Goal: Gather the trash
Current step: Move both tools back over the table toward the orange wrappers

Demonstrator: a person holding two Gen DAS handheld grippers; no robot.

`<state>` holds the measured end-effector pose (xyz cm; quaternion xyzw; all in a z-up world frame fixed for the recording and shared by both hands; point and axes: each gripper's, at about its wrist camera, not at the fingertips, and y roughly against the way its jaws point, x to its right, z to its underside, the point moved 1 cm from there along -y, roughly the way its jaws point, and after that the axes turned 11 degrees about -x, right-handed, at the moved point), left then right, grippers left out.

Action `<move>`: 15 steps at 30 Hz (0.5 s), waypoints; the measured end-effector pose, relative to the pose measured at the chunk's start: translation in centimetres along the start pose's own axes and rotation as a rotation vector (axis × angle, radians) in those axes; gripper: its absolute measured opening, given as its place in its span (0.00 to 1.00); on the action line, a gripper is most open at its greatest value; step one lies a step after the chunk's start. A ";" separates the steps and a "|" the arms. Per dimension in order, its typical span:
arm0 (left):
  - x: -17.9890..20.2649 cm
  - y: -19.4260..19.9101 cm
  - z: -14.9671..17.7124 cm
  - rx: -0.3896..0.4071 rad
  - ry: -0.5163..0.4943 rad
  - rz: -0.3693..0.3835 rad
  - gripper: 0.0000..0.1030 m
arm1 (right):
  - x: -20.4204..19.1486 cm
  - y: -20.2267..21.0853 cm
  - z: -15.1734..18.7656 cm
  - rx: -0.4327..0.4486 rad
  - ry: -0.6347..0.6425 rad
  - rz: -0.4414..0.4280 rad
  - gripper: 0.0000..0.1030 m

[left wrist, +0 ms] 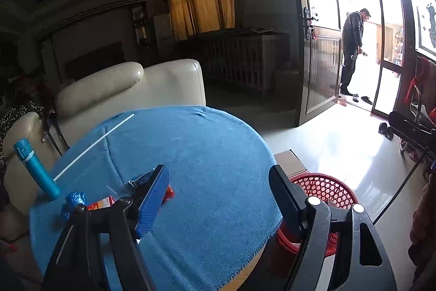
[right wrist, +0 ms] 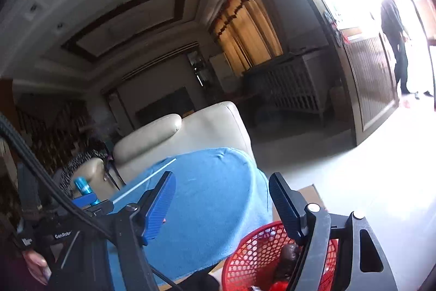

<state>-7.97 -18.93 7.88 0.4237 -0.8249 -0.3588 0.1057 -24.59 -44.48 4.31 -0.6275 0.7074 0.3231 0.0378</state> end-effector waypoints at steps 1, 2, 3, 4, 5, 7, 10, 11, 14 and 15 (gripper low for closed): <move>0.3 0.1 0.1 0.001 -0.008 -0.005 0.74 | 0.4 0.1 -0.1 -0.003 -0.012 0.004 0.72; 0.7 0.3 0.3 0.001 -0.018 -0.010 0.74 | 0.9 0.2 -0.1 -0.009 -0.024 0.010 0.72; 1.2 0.4 0.4 0.002 -0.030 -0.014 0.74 | 1.3 0.2 0.0 -0.015 -0.031 0.013 0.72; 1.6 0.4 0.4 0.002 -0.042 -0.016 0.74 | 1.6 0.3 0.0 -0.021 -0.035 0.014 0.72; 2.1 0.4 0.5 0.001 -0.054 -0.017 0.74 | 1.8 0.4 0.1 -0.024 -0.035 0.018 0.72; 3.0 0.5 0.5 0.001 -0.081 -0.018 0.74 | 1.9 0.5 0.2 -0.023 -0.023 0.027 0.72; 4.4 0.3 0.7 -0.007 -0.123 -0.024 0.74 | 2.2 0.8 0.4 -0.019 -0.002 0.032 0.72; 4.8 0.3 0.8 -0.012 -0.137 -0.029 0.74 | 2.2 0.9 0.5 -0.018 0.006 0.034 0.72; 5.4 0.2 0.6 -0.012 -0.160 -0.049 0.74 | 2.5 0.9 0.3 -0.014 0.018 0.031 0.72; 5.5 0.2 0.4 -0.010 -0.162 -0.057 0.74 | 2.7 1.0 0.3 -0.010 0.015 0.024 0.72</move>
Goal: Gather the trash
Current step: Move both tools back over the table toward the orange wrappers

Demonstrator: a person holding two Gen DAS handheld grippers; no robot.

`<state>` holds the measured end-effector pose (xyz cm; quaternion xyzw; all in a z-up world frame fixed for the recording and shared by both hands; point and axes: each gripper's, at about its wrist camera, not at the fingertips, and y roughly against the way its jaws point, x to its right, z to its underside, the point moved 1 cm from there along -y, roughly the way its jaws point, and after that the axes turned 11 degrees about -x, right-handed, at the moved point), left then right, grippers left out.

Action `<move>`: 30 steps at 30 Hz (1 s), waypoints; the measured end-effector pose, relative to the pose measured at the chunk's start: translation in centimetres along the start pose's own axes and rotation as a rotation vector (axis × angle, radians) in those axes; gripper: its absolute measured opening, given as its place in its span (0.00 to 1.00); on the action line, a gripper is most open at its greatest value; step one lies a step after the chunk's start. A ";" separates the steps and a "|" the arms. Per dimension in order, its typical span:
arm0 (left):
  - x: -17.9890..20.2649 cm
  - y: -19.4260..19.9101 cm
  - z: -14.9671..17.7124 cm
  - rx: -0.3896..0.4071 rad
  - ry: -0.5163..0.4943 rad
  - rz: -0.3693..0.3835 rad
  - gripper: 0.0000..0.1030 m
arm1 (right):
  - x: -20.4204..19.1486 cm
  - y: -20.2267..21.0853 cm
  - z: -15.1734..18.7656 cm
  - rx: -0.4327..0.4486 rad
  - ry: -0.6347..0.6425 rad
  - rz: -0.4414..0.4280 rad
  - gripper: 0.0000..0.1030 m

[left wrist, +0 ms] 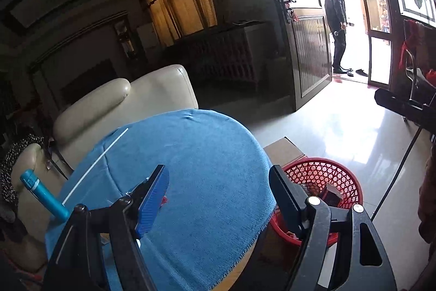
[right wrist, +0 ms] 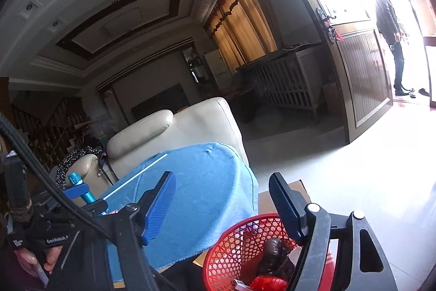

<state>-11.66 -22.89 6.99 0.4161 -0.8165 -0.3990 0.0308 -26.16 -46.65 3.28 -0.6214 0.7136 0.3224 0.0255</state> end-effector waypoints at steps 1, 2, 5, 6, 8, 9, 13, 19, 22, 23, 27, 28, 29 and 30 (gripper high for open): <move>-0.2 -0.1 -0.1 -0.002 0.001 -0.005 0.74 | 0.1 0.0 -0.1 0.006 -0.004 -0.008 0.72; -0.4 -0.2 -0.2 -0.007 0.004 -0.012 0.74 | 0.3 0.0 -0.1 0.013 -0.010 -0.014 0.73; -1.5 -1.0 -0.2 -0.031 0.021 -0.059 0.74 | 0.9 -0.8 0.0 0.011 -0.033 -0.031 0.75; -2.1 -1.4 -0.2 -0.043 0.032 -0.078 0.74 | 1.0 -1.5 0.0 -0.002 -0.041 -0.040 0.75; -3.5 -2.2 -0.1 -0.068 0.061 -0.105 0.74 | 1.2 -3.1 -0.1 -0.037 -0.057 -0.057 0.75; -4.3 -2.7 0.0 -0.083 0.081 -0.123 0.74 | 1.1 -4.0 -0.2 -0.056 -0.059 -0.068 0.75; -7.3 -4.2 -0.2 -0.135 0.155 -0.194 0.74 | 0.4 -7.1 -0.6 -0.105 -0.044 -0.131 0.75; -9.1 -5.1 -2.1 -0.144 0.229 -0.209 0.74 | -0.8 -10.7 -1.6 -0.158 -0.034 -0.211 0.75; -8.8 -5.3 -3.6 -0.105 0.225 -0.185 0.74 | -1.3 -11.8 -2.3 -0.179 -0.002 -0.193 0.75; -8.5 -5.4 -4.0 -0.092 0.217 -0.175 0.74 | -1.4 -12.1 -2.7 -0.184 0.012 -0.181 0.75; -7.5 -5.8 -4.6 -0.067 0.172 -0.117 0.74 | -1.1 -12.2 -3.6 -0.176 0.004 -0.147 0.75; -7.1 -6.0 -4.4 -0.068 0.156 -0.104 0.74 | -0.9 -12.0 -3.6 -0.167 0.000 -0.134 0.75; -6.9 -6.1 -4.4 -0.070 0.145 -0.098 0.74 | -0.7 -11.9 -3.5 -0.162 -0.004 -0.126 0.75; -6.6 -6.2 -4.3 -0.074 0.132 -0.093 0.74 | -0.7 -11.7 -3.3 -0.161 -0.010 -0.118 0.75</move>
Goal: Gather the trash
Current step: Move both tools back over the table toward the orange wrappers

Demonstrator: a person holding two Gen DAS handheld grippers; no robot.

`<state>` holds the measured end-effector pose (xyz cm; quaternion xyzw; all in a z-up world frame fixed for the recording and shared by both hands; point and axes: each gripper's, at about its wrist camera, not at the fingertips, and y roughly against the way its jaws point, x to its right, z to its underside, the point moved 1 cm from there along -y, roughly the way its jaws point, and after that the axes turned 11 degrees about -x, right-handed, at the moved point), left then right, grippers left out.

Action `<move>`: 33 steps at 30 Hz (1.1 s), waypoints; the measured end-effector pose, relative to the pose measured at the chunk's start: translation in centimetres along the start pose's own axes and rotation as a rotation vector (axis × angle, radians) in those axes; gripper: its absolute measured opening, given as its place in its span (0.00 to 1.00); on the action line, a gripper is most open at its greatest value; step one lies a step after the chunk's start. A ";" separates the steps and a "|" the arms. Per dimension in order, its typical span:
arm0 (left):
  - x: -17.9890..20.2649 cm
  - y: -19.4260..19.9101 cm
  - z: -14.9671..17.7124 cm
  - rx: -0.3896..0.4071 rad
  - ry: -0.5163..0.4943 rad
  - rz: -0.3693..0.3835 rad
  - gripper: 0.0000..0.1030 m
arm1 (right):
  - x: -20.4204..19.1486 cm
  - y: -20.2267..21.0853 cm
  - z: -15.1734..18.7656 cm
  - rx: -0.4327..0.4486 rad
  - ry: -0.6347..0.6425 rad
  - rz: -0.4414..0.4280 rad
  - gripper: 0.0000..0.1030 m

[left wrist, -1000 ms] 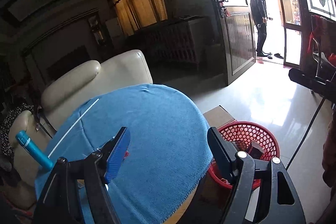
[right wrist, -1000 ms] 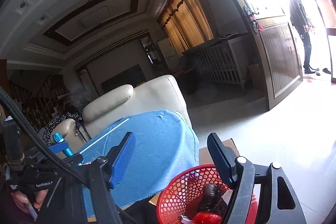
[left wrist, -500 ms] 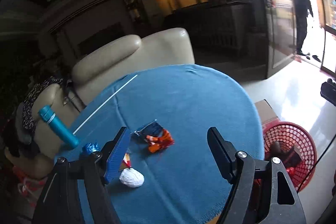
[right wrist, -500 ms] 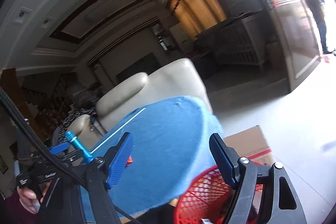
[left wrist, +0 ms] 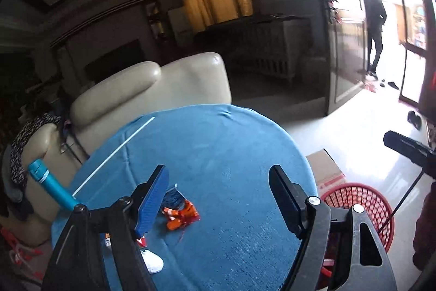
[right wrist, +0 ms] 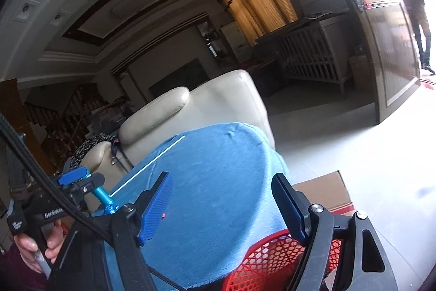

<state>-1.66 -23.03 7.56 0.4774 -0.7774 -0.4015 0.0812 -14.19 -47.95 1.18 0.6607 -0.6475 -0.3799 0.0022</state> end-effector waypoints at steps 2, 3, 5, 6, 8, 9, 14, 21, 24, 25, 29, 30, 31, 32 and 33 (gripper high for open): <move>0.2 -0.4 0.3 -0.006 -0.011 0.012 0.74 | 0.2 0.1 0.6 -0.007 -0.018 0.012 0.75; 0.3 -0.5 0.3 -0.007 -0.011 0.017 0.74 | 0.2 0.1 1.0 -0.012 -0.024 0.019 0.75; 0.2 -0.4 0.5 -0.001 -0.008 0.026 0.74 | 0.2 -0.1 1.2 -0.026 -0.026 0.031 0.75; -0.1 -0.2 0.8 0.009 -0.005 0.027 0.74 | 0.0 -0.2 1.3 -0.033 -0.027 0.036 0.75; -0.6 -0.1 1.0 0.025 -0.005 0.017 0.74 | -0.3 -0.1 1.1 -0.035 -0.025 0.031 0.75; -0.9 0.0 1.3 0.033 -0.005 0.006 0.74 | -0.7 -0.1 0.9 -0.031 -0.017 0.027 0.75; -3.0 0.3 2.5 0.038 0.032 0.005 0.74 | -3.3 -0.1 0.4 -0.016 0.035 0.009 0.75; -7.8 1.1 5.7 0.024 0.083 -0.047 0.74 | -7.0 -2.2 1.8 -0.094 0.055 -0.045 0.75; -11.6 1.1 8.3 -0.019 0.126 -0.084 0.74 | -8.7 -3.5 2.3 -0.141 0.060 -0.084 0.75; -12.8 0.9 9.2 -0.037 0.142 -0.098 0.74 | -9.7 -4.0 2.6 -0.165 0.070 -0.103 0.75; -18.1 0.3 14.2 -0.130 0.235 -0.155 0.74 | -13.0 -8.2 3.3 -0.296 0.091 -0.154 0.75; -19.0 0.2 15.2 -0.144 0.256 -0.162 0.74 | -13.7 -9.2 3.5 -0.326 0.085 -0.174 0.75; -20.0 0.2 16.3 -0.160 0.277 -0.168 0.74 | -14.4 -10.5 3.7 -0.358 0.081 -0.197 0.75; -20.9 0.1 17.5 -0.178 0.297 -0.171 0.74 | -15.4 -12.1 4.0 -0.394 0.081 -0.210 0.75; -21.5 0.1 18.5 -0.193 0.308 -0.168 0.74 | -16.2 -13.5 4.2 -0.421 0.081 -0.207 0.75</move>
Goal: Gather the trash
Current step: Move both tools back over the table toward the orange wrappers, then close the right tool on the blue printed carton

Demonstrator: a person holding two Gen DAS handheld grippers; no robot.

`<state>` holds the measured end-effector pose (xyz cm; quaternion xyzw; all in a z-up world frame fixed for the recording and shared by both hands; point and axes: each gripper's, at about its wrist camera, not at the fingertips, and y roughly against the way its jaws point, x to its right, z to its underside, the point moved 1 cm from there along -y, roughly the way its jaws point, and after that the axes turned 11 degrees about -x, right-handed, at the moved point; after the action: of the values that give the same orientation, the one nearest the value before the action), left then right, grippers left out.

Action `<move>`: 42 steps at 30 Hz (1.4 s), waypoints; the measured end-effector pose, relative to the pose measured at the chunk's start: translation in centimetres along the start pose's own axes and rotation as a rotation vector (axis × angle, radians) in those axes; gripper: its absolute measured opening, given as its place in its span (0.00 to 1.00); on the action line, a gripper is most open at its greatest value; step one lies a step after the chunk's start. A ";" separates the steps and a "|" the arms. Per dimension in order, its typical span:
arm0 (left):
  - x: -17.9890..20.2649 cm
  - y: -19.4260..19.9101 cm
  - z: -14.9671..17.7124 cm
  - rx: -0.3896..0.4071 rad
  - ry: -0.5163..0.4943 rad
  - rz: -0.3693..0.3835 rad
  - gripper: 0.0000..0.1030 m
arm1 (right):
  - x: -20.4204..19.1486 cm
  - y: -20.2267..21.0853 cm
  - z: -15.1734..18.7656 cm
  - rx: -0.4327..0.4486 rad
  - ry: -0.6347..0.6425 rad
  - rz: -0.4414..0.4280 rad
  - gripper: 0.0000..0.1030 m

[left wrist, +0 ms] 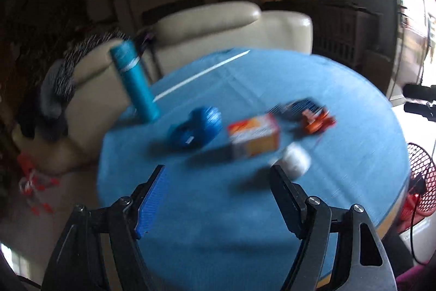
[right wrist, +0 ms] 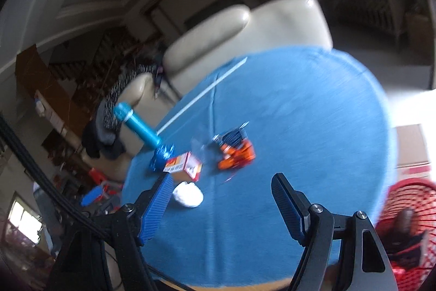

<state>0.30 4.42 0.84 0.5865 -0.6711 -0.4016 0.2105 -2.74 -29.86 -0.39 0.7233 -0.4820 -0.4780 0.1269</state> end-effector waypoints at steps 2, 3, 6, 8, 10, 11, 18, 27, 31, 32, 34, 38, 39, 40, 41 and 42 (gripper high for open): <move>-1.7 -0.7 1.2 -0.023 0.022 0.000 0.74 | -0.7 -3.0 -1.0 -0.045 -0.011 0.014 0.75; -2.3 -0.9 1.6 -0.036 0.036 0.009 0.74 | -1.0 -4.4 -1.5 -0.067 -0.009 0.020 0.75; -3.7 -1.9 2.2 -0.077 0.094 0.085 0.74 | -1.5 -8.5 -3.2 -0.106 0.028 0.091 0.75; -3.9 -2.3 2.3 -0.098 0.127 0.134 0.74 | -1.5 -11.6 -5.0 -0.141 0.053 0.151 0.75; -3.8 -2.5 2.3 -0.107 0.141 0.157 0.74 | -1.2 -13.8 -6.4 -0.176 0.054 0.166 0.75; -3.8 -2.6 2.4 -0.107 0.143 0.158 0.74 | -1.1 -15.0 -7.1 -0.203 0.066 0.172 0.75; -3.2 -3.4 2.2 -0.131 0.148 0.173 0.74 | -0.8 -21.5 -11.0 -0.306 0.134 0.286 0.75; -1.4 -3.4 0.1 -0.137 0.127 0.208 0.74 | -2.4 -27.1 -12.1 -0.441 0.235 0.351 0.75; -0.7 -3.5 -0.3 -0.145 0.121 0.214 0.74 | -3.1 -28.2 -11.2 -0.465 0.285 0.394 0.75; -0.6 -3.6 -0.3 -0.151 0.120 0.219 0.74 | -3.4 -28.2 -10.9 -0.454 0.307 0.403 0.73; -0.3 -3.9 -0.4 -0.162 0.120 0.227 0.74 | -3.8 -28.2 -10.3 -0.440 0.358 0.433 0.62; 0.2 -4.6 -0.8 -0.180 0.125 0.250 0.74 | -3.9 -27.4 -9.7 -0.411 0.358 0.420 0.62; 0.3 -4.8 -1.0 -0.184 0.126 0.257 0.74 | -3.6 -26.8 -9.7 -0.398 0.352 0.418 0.62; 0.5 -5.0 -1.2 -0.188 0.128 0.267 0.74 | -3.5 -26.2 -9.7 -0.379 0.338 0.407 0.62; 0.7 -5.2 -1.4 -0.191 0.129 0.282 0.74 | -3.2 -25.2 -9.9 -0.353 0.309 0.387 0.62; 1.0 -5.4 -1.7 -0.193 0.130 0.303 0.74 | -3.1 -24.1 -9.7 -0.332 0.285 0.367 0.62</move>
<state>4.72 3.02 -2.59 0.4807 -0.6950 -0.3893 0.3666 18.78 -17.88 -9.26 0.6532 -0.4973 -0.4129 0.3943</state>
